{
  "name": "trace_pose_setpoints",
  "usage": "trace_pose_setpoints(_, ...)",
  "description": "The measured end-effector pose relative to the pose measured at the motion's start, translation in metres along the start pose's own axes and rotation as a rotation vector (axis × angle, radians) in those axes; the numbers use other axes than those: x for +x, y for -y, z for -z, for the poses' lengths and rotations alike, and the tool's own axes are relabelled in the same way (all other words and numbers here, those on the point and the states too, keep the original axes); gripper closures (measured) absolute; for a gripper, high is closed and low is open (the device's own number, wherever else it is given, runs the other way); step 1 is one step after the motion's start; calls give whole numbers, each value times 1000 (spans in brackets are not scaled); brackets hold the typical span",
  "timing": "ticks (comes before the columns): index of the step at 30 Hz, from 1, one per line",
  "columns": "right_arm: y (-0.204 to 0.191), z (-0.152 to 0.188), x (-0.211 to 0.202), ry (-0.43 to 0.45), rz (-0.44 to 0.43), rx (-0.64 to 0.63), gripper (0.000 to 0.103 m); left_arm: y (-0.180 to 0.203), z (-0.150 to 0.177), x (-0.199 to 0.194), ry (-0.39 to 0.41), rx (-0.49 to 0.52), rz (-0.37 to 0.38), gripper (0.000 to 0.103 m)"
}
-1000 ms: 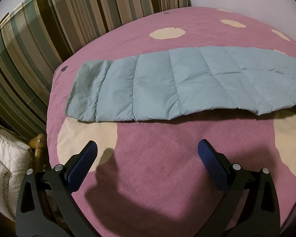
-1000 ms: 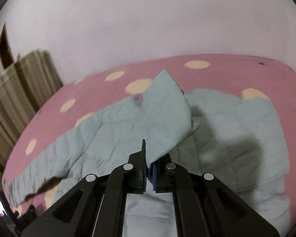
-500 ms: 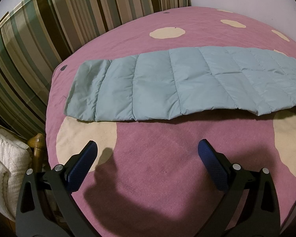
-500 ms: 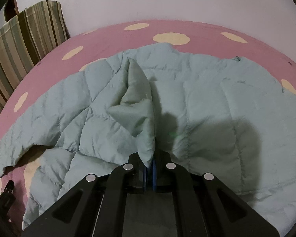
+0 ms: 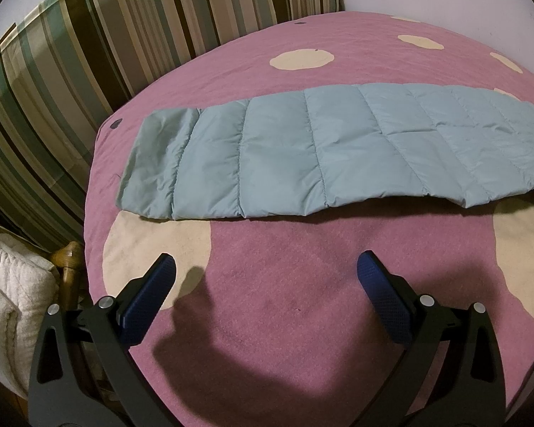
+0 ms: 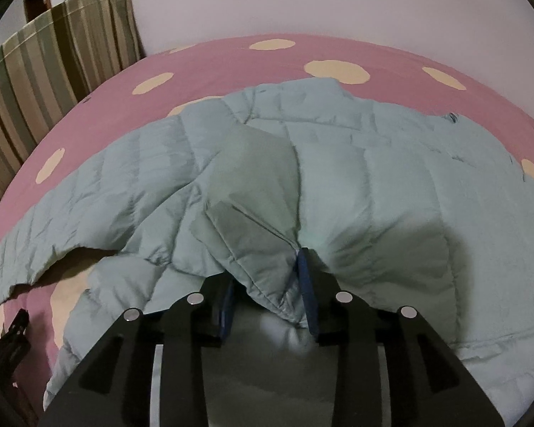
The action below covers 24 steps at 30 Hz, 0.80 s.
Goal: Fold large clothes
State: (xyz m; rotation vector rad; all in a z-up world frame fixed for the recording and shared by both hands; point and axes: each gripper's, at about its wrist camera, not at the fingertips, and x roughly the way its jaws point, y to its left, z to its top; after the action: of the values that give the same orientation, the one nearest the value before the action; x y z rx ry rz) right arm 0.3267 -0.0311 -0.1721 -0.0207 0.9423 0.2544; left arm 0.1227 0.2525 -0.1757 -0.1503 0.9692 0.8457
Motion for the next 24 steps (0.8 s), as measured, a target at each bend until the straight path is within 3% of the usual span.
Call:
trace_pose_setpoints(7, -6, 3, -31, 34, -67, -17, 68, -1, -1, 0, 0, 1, -1, 2)
trace_pose_setpoints(10, 10, 3, -60, 82, -62, -1, 68, 0, -1, 0, 0, 0, -1, 2)
trace_pose_setpoints(13, 53, 3, -90, 146, 17, 56, 69, 1, -1, 0, 1, 2, -3, 2)
trace_pose_setpoints(15, 104, 4, -101, 155, 106, 145, 75, 1, -1, -1, 1, 3, -4, 2)
trace_pose_setpoints(17, 150, 8, -101, 131, 184, 235, 85, 0, -1, 0, 1, 4, -6, 2)
trace_pose_setpoints(21, 220, 28, -86, 68, 307, 356, 88, 1, -1, -1, 0, 3, -4, 2)
trace_pose_setpoints(24, 240, 45, -52, -34, 286, 375, 90, -1, -1, 0, 1, 6, -7, 2)
